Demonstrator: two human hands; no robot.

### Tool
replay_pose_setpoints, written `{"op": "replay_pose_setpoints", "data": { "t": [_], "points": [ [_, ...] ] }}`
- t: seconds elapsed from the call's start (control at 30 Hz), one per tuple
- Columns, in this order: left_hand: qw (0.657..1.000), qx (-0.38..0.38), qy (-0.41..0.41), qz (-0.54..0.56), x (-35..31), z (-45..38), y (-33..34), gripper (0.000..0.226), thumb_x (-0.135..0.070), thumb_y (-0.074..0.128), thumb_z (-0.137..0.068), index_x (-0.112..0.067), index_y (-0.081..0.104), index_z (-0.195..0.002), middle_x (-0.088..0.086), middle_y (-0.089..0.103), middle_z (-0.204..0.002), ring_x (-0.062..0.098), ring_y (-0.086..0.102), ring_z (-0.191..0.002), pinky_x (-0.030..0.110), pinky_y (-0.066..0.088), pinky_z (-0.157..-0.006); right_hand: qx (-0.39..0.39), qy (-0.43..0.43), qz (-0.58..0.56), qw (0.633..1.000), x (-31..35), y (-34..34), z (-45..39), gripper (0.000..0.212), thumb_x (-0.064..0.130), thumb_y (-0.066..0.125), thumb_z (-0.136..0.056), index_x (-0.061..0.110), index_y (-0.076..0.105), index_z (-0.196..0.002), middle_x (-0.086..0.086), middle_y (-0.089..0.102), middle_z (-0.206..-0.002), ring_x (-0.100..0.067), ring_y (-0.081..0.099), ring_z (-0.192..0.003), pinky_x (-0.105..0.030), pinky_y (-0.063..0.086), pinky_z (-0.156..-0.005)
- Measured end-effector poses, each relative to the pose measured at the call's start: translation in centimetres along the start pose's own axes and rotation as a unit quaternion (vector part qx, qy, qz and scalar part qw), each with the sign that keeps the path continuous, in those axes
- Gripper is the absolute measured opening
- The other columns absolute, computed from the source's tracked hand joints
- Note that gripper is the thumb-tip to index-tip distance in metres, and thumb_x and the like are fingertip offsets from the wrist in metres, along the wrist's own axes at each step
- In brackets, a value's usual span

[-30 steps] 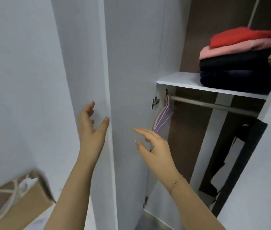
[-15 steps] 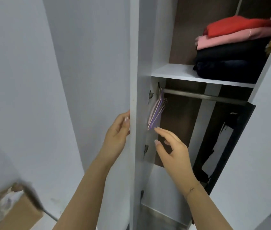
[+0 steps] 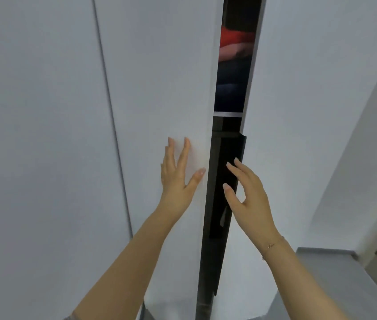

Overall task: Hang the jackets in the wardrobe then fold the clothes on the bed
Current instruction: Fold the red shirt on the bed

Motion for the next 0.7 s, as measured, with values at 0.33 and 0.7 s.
{"op": "replay_pose_setpoints", "data": {
  "t": [0.33,0.7],
  "points": [
    [0.988,-0.015,0.001,-0.153,3.8,-9.1,11.0,0.07,-0.068,0.015,-0.094,-0.048,-0.033,-0.142,-0.001,-0.047,-0.149,0.021,-0.038,-0.141,0.057,-0.023,-0.111,-0.029,-0.053,0.188,0.98,-10.0,-0.5,-11.2,0.062,0.043,0.029,-0.105,0.031,-0.006,-0.155,0.012,-0.018,-0.162,-0.008,-0.017,-0.149,-0.041,-0.006,-0.122],
    [0.966,-0.052,0.024,-0.253,8.5,-14.5,15.6,0.065,-0.061,0.011,-0.1,-0.037,-0.023,-0.15,0.003,-0.038,-0.156,0.025,-0.031,-0.145,0.05,-0.031,-0.109,-0.074,-0.076,0.264,0.959,-16.5,4.9,-16.4,0.055,0.046,0.006,-0.104,0.03,-0.01,-0.154,0.004,-0.025,-0.16,-0.022,-0.02,-0.149,-0.05,-0.017,-0.118]
  ]
}}
Point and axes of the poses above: each hand's wrist, its own z-axis away from the middle knuckle, its own y-axis out of the palm, x = y × z, the point moved 3 cm from there along -z, towards the middle knuckle
